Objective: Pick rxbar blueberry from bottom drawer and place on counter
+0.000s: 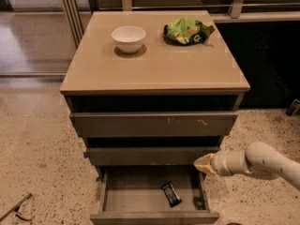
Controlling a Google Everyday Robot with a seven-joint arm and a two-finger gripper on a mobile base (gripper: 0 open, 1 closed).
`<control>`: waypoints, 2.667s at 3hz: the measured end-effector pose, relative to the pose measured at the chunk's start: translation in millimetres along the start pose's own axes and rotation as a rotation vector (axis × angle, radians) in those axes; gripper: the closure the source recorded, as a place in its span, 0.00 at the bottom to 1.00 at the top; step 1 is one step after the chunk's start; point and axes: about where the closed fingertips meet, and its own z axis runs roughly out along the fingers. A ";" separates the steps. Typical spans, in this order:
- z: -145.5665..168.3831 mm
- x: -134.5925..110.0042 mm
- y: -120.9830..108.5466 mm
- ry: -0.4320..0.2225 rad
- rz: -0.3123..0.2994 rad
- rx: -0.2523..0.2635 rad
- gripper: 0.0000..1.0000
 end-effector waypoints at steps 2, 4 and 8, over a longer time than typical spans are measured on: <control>128.9 74.8 76.9 -0.043 0.150 -0.163 1.00; 156.7 102.2 108.5 -0.046 0.210 -0.218 1.00; 210.0 138.3 56.2 0.039 0.026 -0.028 0.34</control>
Offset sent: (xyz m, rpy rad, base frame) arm -0.0930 0.1387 -0.2691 0.2426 0.3016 0.0426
